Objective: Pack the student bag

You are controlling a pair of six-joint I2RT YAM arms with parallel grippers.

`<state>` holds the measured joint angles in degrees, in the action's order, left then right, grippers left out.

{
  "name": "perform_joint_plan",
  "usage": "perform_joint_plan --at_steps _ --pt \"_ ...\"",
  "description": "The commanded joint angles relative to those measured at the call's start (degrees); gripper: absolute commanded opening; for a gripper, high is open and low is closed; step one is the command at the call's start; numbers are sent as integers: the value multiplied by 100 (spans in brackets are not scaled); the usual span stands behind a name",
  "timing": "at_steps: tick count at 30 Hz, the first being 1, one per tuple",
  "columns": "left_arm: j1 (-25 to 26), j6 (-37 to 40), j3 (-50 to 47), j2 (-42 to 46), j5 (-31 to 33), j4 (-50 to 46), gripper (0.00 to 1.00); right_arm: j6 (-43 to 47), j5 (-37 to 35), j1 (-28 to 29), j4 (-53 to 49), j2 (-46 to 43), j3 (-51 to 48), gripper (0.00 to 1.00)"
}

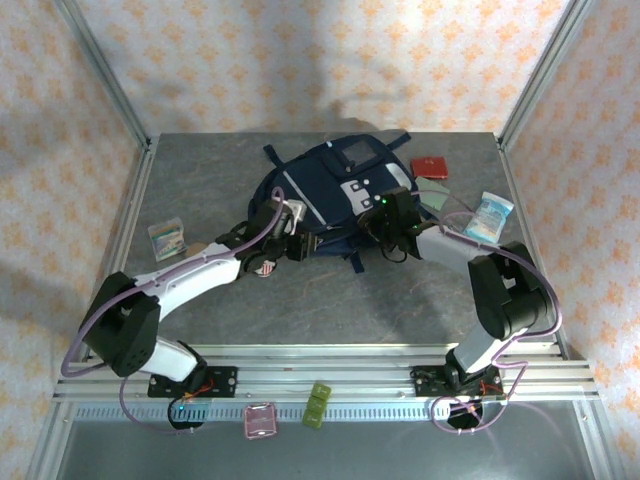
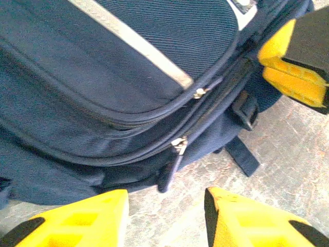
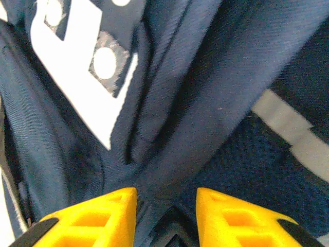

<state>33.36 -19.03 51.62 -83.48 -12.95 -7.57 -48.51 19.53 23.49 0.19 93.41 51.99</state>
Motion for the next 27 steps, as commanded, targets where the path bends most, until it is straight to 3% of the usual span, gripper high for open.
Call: perform_joint_plan --at_steps 1,9,16,22,27 --pt "127 -46 135 -250 173 31 48 149 132 69 192 -137 140 35" --pt "431 161 548 -748 866 -309 50 162 165 87 219 -126 226 35" --pt "708 12 857 -1219 1002 -306 50 154 177 86 246 -111 224 35" --pt "950 -149 1259 -1726 1821 -870 50 140 226 86 289 -116 198 35" --pt "992 -176 1322 -1861 2147 -997 48 92 234 87 367 -178 137 35"
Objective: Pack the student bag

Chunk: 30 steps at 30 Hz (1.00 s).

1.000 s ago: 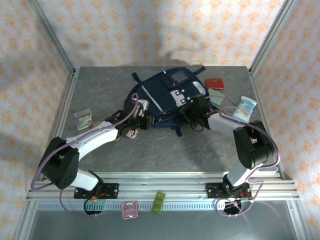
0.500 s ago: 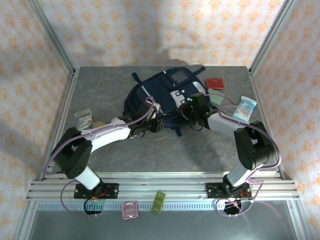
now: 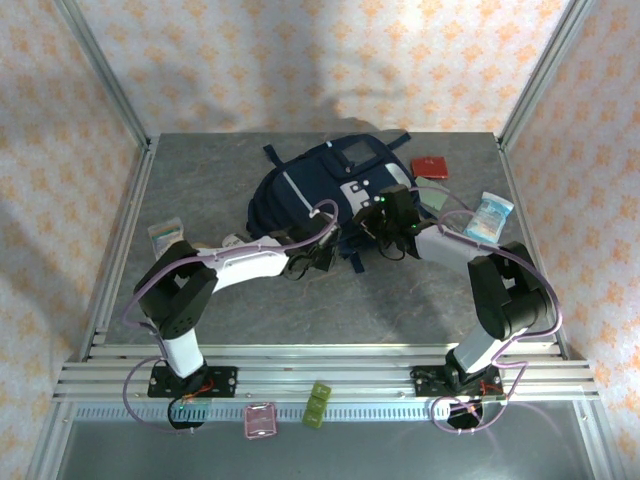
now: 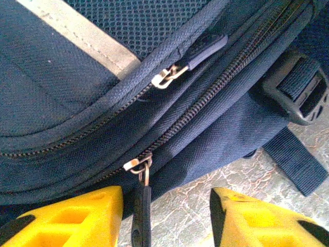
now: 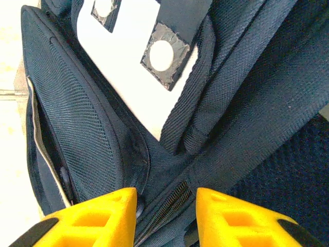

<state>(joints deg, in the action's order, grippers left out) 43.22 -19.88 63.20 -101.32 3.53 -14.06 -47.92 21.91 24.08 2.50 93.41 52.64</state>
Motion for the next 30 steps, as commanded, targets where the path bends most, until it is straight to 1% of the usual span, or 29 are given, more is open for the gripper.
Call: perform_joint_plan --at_steps 1,3,5,6,7,9,10,11,12,16,18,22,25,27,30 --pt "11 -72 173 -126 579 -376 47 21 -4 28 150 -185 62 35" --pt "11 -30 186 -231 767 -420 46 11 4 27 176 -195 53 35" --pt "5 60 151 -345 836 -329 43 -7 18 27 180 -200 44 35" --pt "2 75 148 -405 836 -297 39 -7 24 28 193 -200 44 35" --pt "2 118 162 -491 825 -274 31 -20 30 33 194 -200 36 35" --pt "-8 140 255 -657 810 -324 24 -24 28 36 208 -223 27 35" --pt "-8 157 295 -722 816 -328 18 -24 28 37 207 -243 20 35" --pt "-20 185 314 -763 788 -325 4 -24 31 35 207 -262 11 35" --pt "-41 195 337 -764 762 -333 0 -24 31 36 207 -281 1 35" --pt "-110 260 339 -651 622 -351 0 -32 38 37 216 -393 -91 35" --pt "-154 299 284 -433 376 -322 0 -25 96 38 231 -449 -144 35" --pt "-233 376 118 223 -194 -231 0 87 420 70 226 -465 -141 36" --pt "-253 441 -35 579 -577 -89 0 37 779 114 414 -433 -140 38" --pt "-253 453 -92 680 -764 -38 0 -32 981 149 555 -379 -87 39" --pt "-246 466 -123 681 -854 6 0 -89 1112 220 602 -225 132 39"
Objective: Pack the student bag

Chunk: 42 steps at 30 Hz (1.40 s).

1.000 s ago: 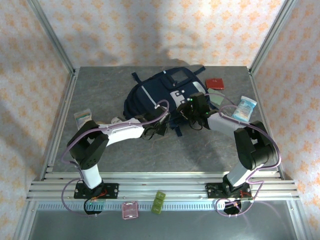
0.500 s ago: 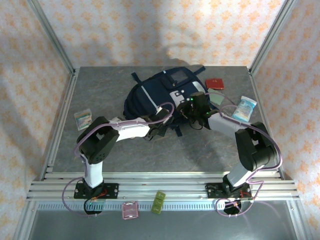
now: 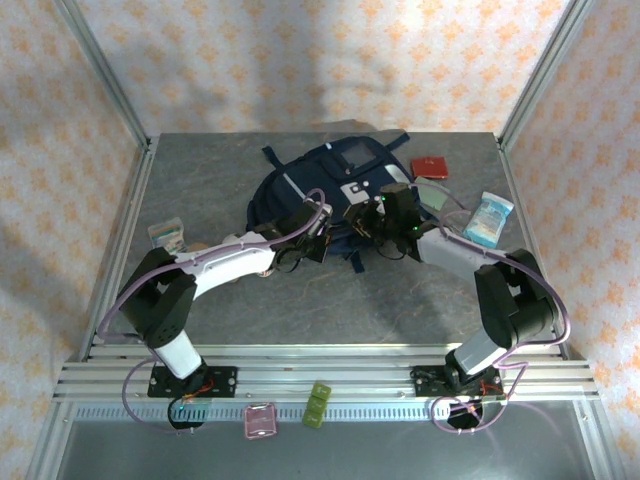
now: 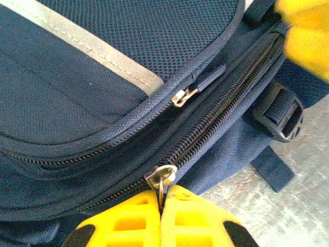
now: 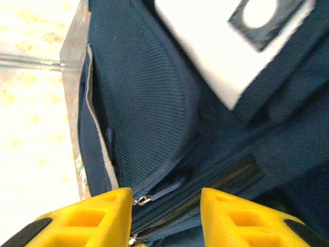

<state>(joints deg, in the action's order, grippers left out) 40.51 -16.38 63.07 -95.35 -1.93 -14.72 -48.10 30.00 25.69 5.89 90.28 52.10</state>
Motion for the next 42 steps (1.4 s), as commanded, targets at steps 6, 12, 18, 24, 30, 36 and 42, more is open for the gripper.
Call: perform_joint_plan --at_steps 6,12,18,24,30,36,42 --pt "27 74 -213 143 -282 251 0 -174 339 100 -114 556 731 39" --pt "36 6 -265 57 -138 379 0 -210 16 171 -708 732 792 39" --pt "53 -75 -330 -25 -139 480 0 -206 -262 223 -1153 175 539 39" --pt "62 -111 -319 52 -300 558 0 -480 -41 226 -1653 -334 267 40" --pt "97 -84 -296 -11 -358 593 0 -945 147 226 -1164 -157 0 46" --pt "180 -81 -247 -32 -395 618 0 -1154 129 232 -747 407 380 46" --pt "255 -11 -127 -247 28 363 0 -1228 304 234 -612 1099 759 22"
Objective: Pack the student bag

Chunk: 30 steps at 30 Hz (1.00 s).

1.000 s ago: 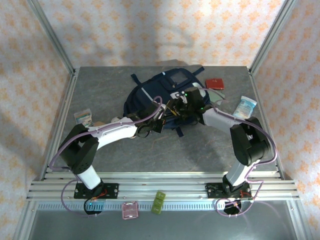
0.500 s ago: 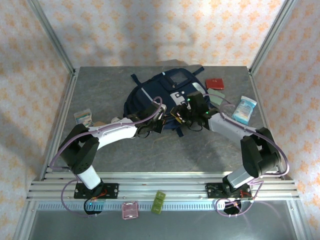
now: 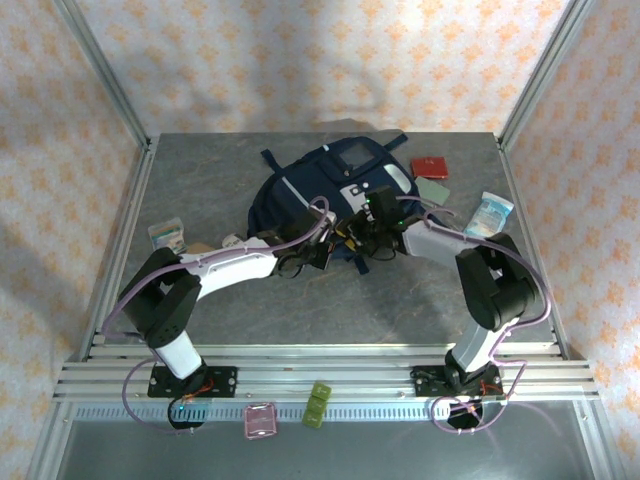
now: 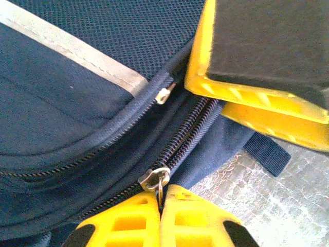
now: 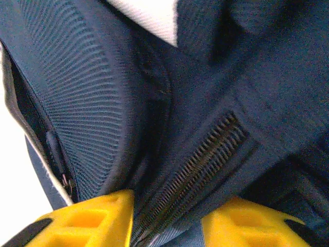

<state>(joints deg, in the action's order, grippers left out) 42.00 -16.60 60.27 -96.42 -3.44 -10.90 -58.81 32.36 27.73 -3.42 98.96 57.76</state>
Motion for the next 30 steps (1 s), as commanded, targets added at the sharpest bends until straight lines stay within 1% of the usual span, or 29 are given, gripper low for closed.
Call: perform_joint_plan --at_steps 1,4,8,10,13,18,20,23,26,30 --pt "106 19 154 -189 308 -97 0 -182 33 31 341 264 171 14" --pt "99 -18 70 -219 681 -231 0 -184 -82 14 461 226 38 1" --pt "76 18 26 -173 1418 -568 0 -88 -286 -36 518 -5 -106 0" --pt "-15 73 -59 -67 1740 -706 0 -20 -400 -83 535 -156 -163 0" --pt "-341 96 -275 183 1882 -781 0 81 -517 -168 519 -325 -186 0" --pt "-966 136 -533 618 1870 -786 0 275 -634 -266 462 -396 -105 0" --pt "-1103 170 -550 666 1833 -826 0 355 -630 -302 474 -371 -43 0" --pt "-1114 184 -569 671 1652 -828 0 510 -643 -324 430 -294 147 0" --pt "-1032 132 -594 724 1251 -797 0 877 -649 -355 176 -156 588 0" --pt "-701 49 -585 797 756 -675 0 1573 -843 -387 -286 49 1405 0"
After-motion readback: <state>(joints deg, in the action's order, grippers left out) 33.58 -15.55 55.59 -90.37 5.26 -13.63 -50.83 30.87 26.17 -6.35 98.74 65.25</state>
